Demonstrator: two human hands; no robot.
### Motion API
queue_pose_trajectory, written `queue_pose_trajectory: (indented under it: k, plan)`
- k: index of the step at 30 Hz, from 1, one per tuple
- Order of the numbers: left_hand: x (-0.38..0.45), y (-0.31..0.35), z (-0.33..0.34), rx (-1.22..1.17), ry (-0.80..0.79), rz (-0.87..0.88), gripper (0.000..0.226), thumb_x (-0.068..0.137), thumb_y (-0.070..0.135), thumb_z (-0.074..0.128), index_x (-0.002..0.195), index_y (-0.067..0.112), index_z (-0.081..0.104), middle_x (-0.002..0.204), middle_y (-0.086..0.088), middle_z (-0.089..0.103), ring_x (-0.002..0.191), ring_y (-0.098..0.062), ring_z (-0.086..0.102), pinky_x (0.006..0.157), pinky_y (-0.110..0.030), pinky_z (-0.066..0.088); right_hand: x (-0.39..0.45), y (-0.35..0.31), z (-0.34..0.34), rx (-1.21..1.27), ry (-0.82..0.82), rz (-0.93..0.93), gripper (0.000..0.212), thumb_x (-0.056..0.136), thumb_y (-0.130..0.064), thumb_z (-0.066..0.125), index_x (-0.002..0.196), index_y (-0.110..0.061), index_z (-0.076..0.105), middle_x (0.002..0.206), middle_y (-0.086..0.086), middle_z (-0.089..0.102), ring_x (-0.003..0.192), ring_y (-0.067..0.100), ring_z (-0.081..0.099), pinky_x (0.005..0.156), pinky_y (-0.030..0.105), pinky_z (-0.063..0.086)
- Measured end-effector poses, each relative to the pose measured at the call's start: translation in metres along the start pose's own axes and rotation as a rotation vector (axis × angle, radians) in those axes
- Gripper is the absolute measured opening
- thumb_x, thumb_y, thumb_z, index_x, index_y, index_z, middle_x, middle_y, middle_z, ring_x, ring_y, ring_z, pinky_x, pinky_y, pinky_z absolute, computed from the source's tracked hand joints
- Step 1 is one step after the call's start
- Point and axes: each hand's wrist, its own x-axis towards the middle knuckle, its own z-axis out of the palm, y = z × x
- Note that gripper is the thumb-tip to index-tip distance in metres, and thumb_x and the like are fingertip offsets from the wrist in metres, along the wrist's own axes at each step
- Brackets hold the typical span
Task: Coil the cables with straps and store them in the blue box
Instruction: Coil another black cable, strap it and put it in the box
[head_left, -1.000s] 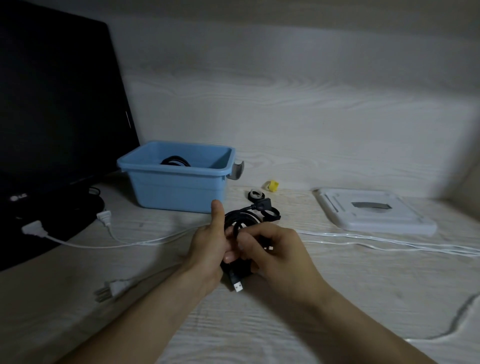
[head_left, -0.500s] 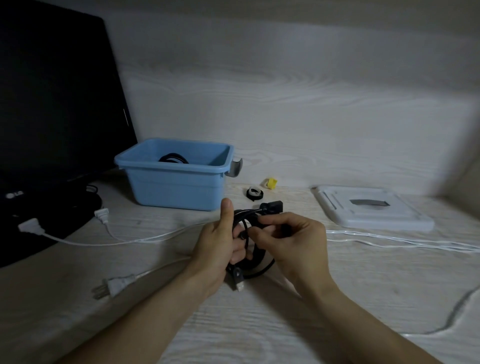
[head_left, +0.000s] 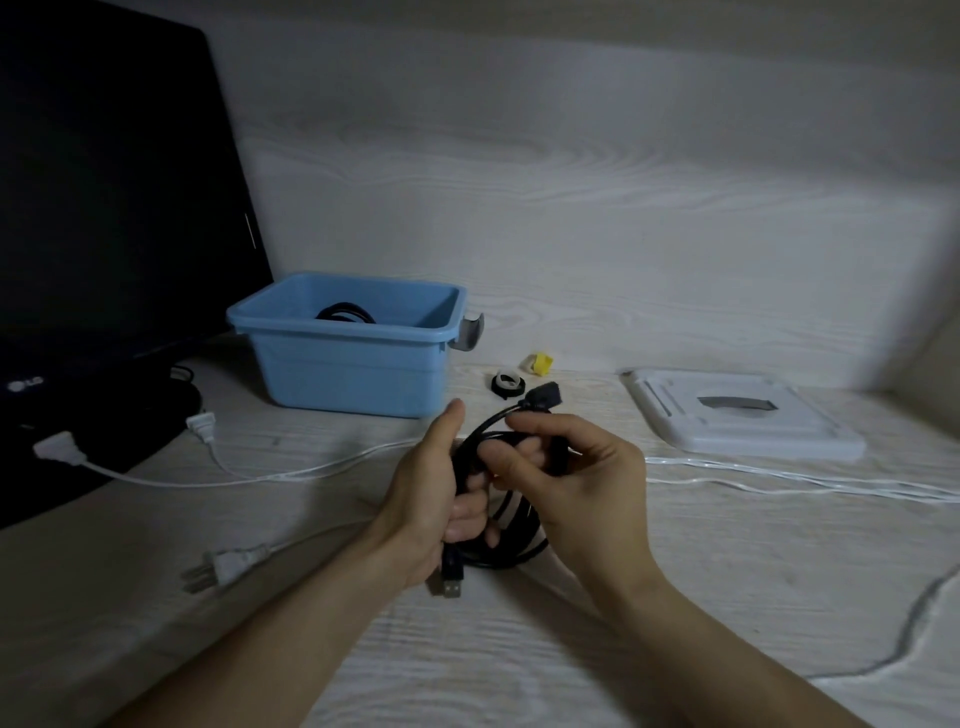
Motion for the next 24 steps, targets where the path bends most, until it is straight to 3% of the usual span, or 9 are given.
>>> queue_pose_trajectory:
  k: [4, 9, 14, 17, 19, 21, 24]
  plan:
    - [-0.002, 0.001, 0.0, -0.005, -0.118, 0.015, 0.046, 0.097, 0.032, 0.028, 0.058, 0.013, 0.043, 0.043, 0.001, 0.026, 0.035, -0.013, 0.021, 0.049, -0.03, 0.035, 0.006, 0.004, -0.003, 0.017, 0.057, 0.032, 0.022, 0.072, 0.002, 0.083, 0.091, 0.0, 0.071, 0.064, 0.012, 0.069, 0.06, 0.016, 0.069, 0.064, 0.027, 0.059]
    - [0.001, -0.003, 0.004, 0.046, -0.168, 0.146, 0.042, 0.105, 0.035, 0.03, 0.078, 0.008, 0.047, 0.053, -0.001, 0.037, 0.047, -0.013, 0.031, 0.053, -0.029, 0.028, 0.015, 0.011, -0.009, -0.044, 0.144, 0.013, 0.019, 0.072, -0.004, 0.085, 0.086, -0.007, 0.073, 0.069, 0.016, 0.07, 0.066, 0.025, 0.067, 0.075, 0.046, 0.061]
    - [0.003, -0.005, 0.004, 0.098, -0.047, 0.336, 0.04, 0.1, 0.039, 0.033, 0.078, 0.013, 0.053, 0.061, -0.005, 0.053, 0.058, -0.019, 0.048, 0.063, -0.03, 0.041, 0.019, 0.017, -0.015, -0.138, 0.189, 0.02, 0.019, 0.071, -0.011, 0.087, 0.086, -0.012, 0.076, 0.071, 0.008, 0.074, 0.067, 0.023, 0.071, 0.068, 0.038, 0.061]
    - [0.003, -0.003, 0.003, 0.116, -0.022, 0.339, 0.046, 0.091, 0.048, 0.036, 0.095, 0.009, 0.061, 0.081, -0.011, 0.071, 0.082, -0.018, 0.068, 0.08, -0.03, 0.05, 0.022, 0.021, -0.018, -0.192, 0.208, 0.03, 0.018, 0.071, -0.015, 0.088, 0.085, -0.014, 0.077, 0.071, 0.004, 0.075, 0.066, 0.018, 0.072, 0.063, 0.031, 0.058]
    - [0.004, -0.005, 0.003, 0.151, -0.048, 0.327, 0.051, 0.085, 0.052, 0.038, 0.106, 0.012, 0.062, 0.091, -0.012, 0.075, 0.098, -0.019, 0.07, 0.092, -0.034, 0.048, 0.023, 0.02, -0.018, -0.202, 0.214, 0.015, 0.018, 0.071, -0.013, 0.088, 0.084, -0.013, 0.077, 0.07, 0.003, 0.075, 0.066, 0.016, 0.072, 0.063, 0.028, 0.057]
    - [0.003, -0.009, 0.006, 0.184, -0.061, 0.324, 0.04, 0.092, 0.046, 0.038, 0.107, 0.02, 0.064, 0.099, -0.007, 0.076, 0.099, -0.014, 0.07, 0.091, -0.028, 0.05, 0.022, 0.019, -0.015, -0.154, 0.208, 0.026, 0.017, 0.072, -0.005, 0.086, 0.085, -0.006, 0.075, 0.068, 0.006, 0.074, 0.064, 0.017, 0.073, 0.061, 0.025, 0.057]
    - [0.004, -0.017, 0.009, 0.19, -0.039, 0.298, 0.035, 0.1, 0.037, 0.036, 0.097, 0.022, 0.067, 0.094, 0.007, 0.075, 0.094, -0.004, 0.069, 0.087, -0.023, 0.049, 0.015, 0.022, -0.008, -0.039, 0.179, 0.097, 0.012, 0.076, 0.0, 0.081, 0.086, -0.003, 0.075, 0.071, 0.014, 0.073, 0.068, 0.03, 0.073, 0.063, 0.039, 0.062]
